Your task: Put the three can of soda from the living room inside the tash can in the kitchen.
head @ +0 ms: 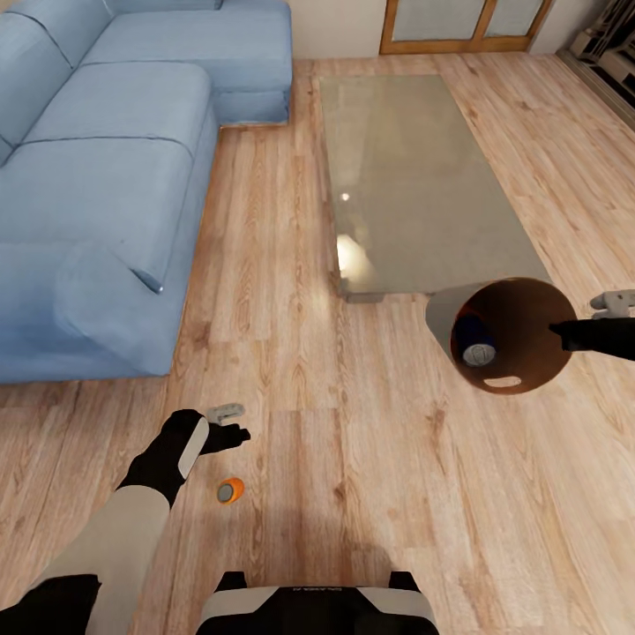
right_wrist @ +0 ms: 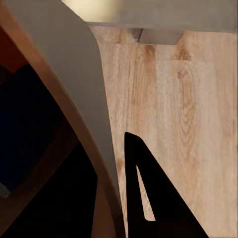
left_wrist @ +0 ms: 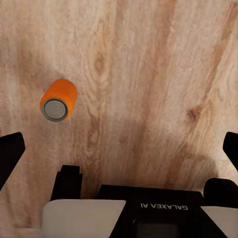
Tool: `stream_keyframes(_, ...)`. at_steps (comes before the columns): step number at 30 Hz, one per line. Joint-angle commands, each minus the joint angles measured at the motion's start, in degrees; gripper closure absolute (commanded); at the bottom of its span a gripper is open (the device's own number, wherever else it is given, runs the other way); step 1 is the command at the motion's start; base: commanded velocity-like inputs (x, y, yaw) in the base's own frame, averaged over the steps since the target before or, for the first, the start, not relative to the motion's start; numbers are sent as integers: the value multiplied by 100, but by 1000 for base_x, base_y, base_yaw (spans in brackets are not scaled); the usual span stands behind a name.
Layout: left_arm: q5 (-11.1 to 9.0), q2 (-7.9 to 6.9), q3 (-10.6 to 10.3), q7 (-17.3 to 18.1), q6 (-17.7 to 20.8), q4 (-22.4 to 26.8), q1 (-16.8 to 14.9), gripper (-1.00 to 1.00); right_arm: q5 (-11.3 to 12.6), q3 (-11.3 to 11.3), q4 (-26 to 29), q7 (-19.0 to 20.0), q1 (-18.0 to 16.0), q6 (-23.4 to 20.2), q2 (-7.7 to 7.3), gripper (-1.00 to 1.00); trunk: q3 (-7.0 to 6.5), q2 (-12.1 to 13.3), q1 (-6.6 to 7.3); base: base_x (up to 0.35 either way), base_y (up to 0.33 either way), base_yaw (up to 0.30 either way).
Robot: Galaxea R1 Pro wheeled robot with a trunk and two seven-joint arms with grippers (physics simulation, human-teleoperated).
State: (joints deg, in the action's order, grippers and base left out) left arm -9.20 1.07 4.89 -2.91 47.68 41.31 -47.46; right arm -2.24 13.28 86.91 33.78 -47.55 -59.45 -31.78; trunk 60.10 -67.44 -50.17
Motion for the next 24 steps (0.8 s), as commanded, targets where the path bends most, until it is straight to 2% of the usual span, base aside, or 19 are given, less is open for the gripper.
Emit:
stream_keyframes(1,2,0,-2,-6,-2,-1,0,-100,221,-41,13,30,-34,-55,-58,100,1,0,0,0,0,0)
stream_keyframes(5,7,-24,-5,0,11,-7,-5,-100,229,-113,-23,52,-80,-55,-196,100,21,0,0,0,0,0)
stream_keyframes(11,20,-59,-10,7,169,-163,-12,-100,237,-128,-64,149,-103,-55,-398,100,179,-241,-131,0,0,0)
stream_keyframes(13,23,-56,-19,15,237,-212,-16,-100,255,-125,-67,160,-111,-55,-506,100,232,-321,-175,0,0,0)
stream_keyframes(24,24,-54,-23,18,280,-229,-18,-100,276,-130,-69,165,-114,-55,-552,100,529,-762,-417,0,0,0)
